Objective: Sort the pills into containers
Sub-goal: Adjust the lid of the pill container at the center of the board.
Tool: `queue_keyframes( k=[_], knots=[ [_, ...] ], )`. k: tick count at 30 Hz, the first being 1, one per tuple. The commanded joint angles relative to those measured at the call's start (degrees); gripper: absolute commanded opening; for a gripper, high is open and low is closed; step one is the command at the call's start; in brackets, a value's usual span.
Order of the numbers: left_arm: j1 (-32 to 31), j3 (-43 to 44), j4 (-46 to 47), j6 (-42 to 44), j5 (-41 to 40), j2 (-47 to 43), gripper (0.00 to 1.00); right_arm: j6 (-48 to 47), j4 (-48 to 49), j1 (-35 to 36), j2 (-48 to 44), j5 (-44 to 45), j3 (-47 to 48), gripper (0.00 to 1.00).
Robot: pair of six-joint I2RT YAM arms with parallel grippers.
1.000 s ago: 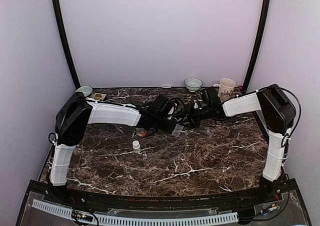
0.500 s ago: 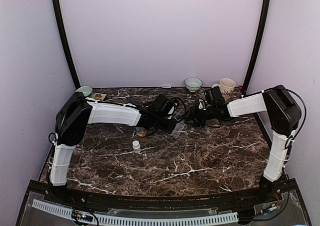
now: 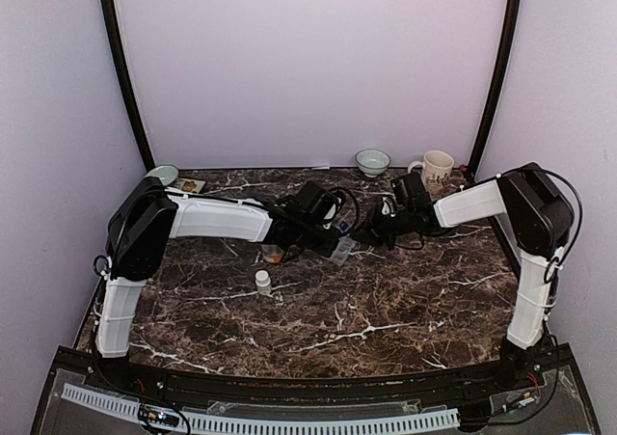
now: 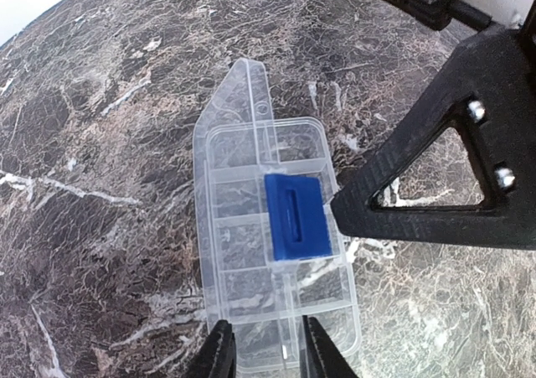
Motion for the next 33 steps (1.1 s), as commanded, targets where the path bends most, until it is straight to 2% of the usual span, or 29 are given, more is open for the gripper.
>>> queue_keyframes(
  k=[1,12,24,33],
  knots=[
    [-0.35,1.73,-1.56,0.79,-0.83,-0.22,0.27,-0.23,3.21,-0.58,2.45,-0.20,1.64,0.07],
    [-0.35,2.22,-2.12,1.55,-2.20,-0.17,0.28,0.38,5.39,-0.60,5.52,-0.33,1.67,0.05],
    [0.88,2.80,-4.41,1.92,-5.95,-0.20,0.32,-1.02,3.14,-0.78,6.34,0.44,1.62,0.01],
    [2.91,7.05,-8.57,3.54,-6.90,1.90,0.33,-1.59,2.32,-0.76,6.51,0.75,1.67,0.01]
  ],
)
